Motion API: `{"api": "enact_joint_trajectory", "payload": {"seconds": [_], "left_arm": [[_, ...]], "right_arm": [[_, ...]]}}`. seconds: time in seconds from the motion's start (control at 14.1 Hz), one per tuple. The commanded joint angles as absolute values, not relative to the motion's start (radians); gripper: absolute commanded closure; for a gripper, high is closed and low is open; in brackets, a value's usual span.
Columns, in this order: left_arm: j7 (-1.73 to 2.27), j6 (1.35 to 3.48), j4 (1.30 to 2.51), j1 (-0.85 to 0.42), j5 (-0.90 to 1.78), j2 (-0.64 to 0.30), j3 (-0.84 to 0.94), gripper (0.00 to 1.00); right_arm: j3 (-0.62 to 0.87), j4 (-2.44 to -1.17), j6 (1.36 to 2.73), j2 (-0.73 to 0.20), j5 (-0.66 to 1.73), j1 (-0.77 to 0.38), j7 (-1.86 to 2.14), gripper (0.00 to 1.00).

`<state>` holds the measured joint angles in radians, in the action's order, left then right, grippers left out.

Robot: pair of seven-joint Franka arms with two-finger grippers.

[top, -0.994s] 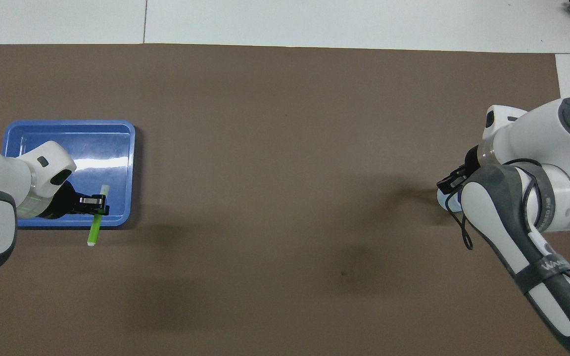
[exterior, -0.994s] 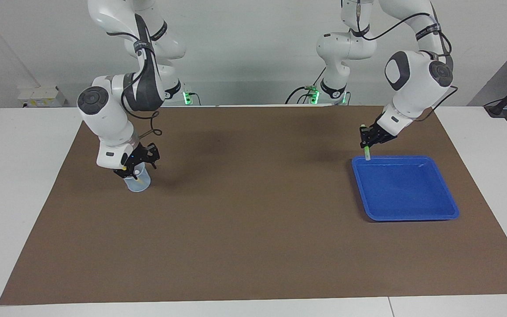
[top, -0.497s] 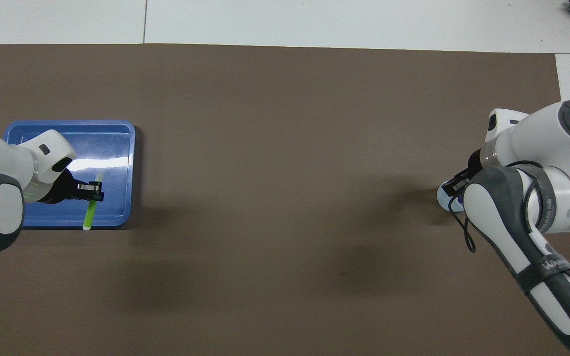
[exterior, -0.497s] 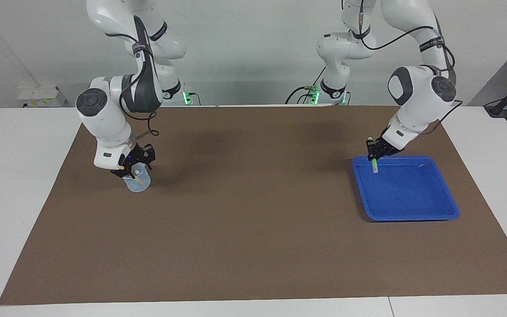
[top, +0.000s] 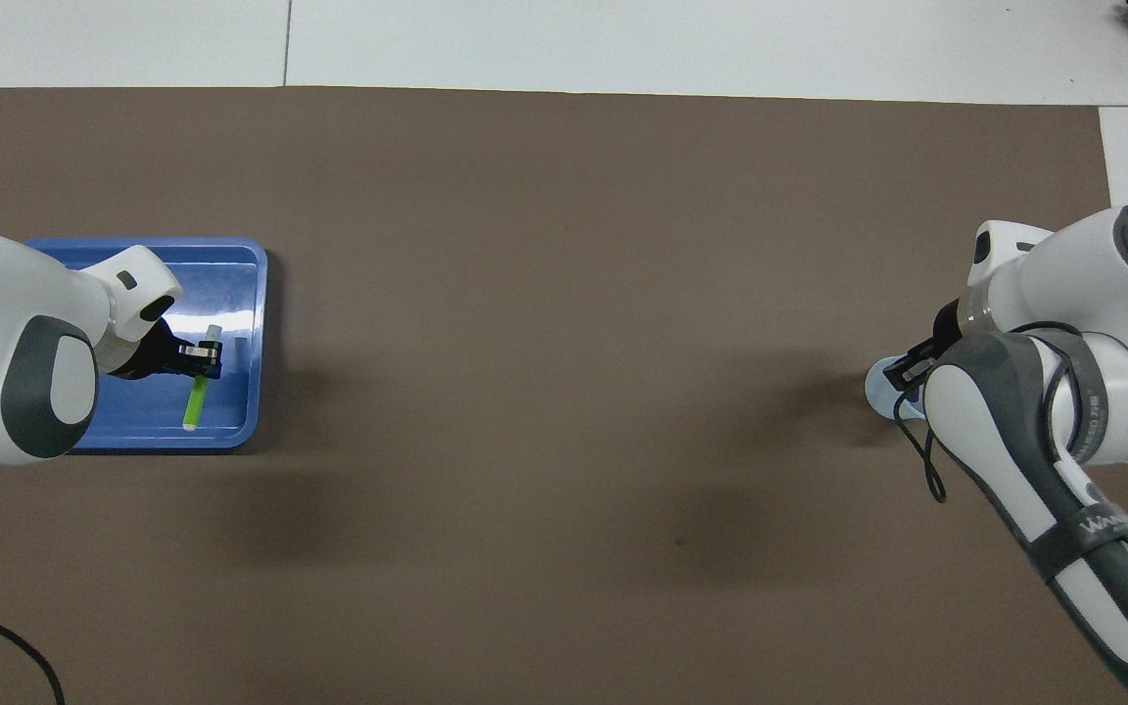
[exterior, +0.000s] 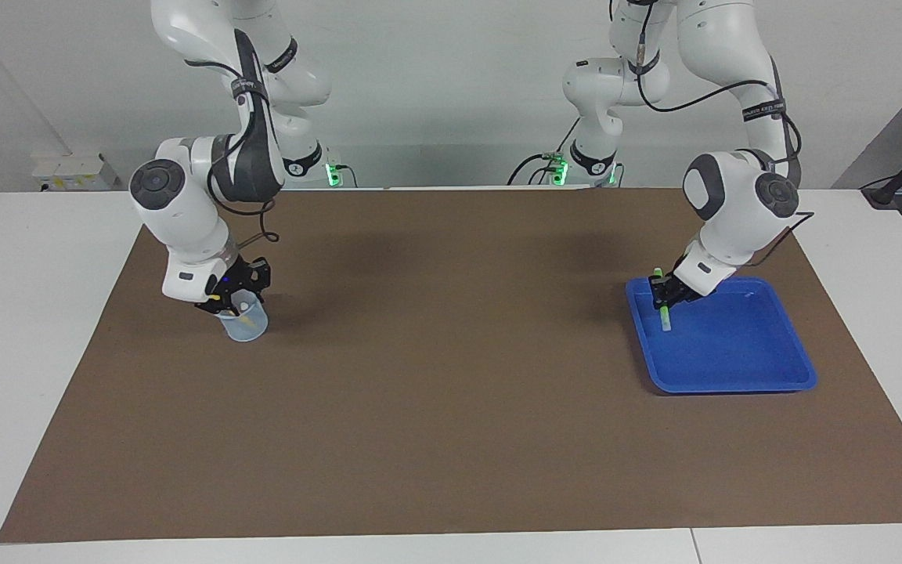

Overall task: Right arm passes pens to left for tray arrangement
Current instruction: 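Lower the green pen into the tray with the left gripper and release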

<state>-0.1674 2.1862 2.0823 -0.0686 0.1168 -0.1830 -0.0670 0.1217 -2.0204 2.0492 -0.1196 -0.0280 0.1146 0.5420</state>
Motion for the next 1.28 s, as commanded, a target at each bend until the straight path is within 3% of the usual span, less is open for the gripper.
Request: {"api": "enact_joint_trajectory", "payload": {"seconds": [0.0, 0.35, 0.64, 0.78, 0.85, 0.92, 1.21], "left_arm": [[-0.193, 2.224, 2.056, -0.048, 0.081, -0.238, -0.061, 1.0], [-0.224, 2.252, 2.057, -0.034, 0.063, -0.261, -0.06, 1.0], [-0.284, 2.279, 2.063, -0.029, 0.051, -0.268, -0.061, 1.0], [-0.288, 2.281, 2.059, -0.029, 0.051, -0.268, -0.06, 0.76], [-0.287, 2.283, 2.059, -0.029, 0.052, -0.268, -0.06, 0.58], [-0.282, 2.283, 2.057, -0.029, 0.058, -0.268, -0.06, 0.51], [-0.27, 2.278, 2.046, -0.029, 0.104, -0.27, -0.06, 0.5]], "right_arm": [[0.137, -2.068, 2.065, -0.092, -0.051, 0.149, 0.577, 0.55], [0.137, -2.079, 2.072, -0.089, -0.051, 0.15, 0.595, 0.72], [0.137, -2.075, 2.071, -0.089, -0.051, 0.15, 0.595, 0.98], [0.137, -2.066, 2.059, -0.09, -0.051, 0.152, 0.598, 1.0], [0.137, -2.048, 2.046, -0.094, -0.051, 0.152, 0.606, 1.0], [0.137, -2.028, 2.022, -0.097, -0.051, 0.153, 0.626, 1.0], [0.135, -1.962, 1.909, -0.092, -0.064, 0.155, 0.64, 1.0]]}}
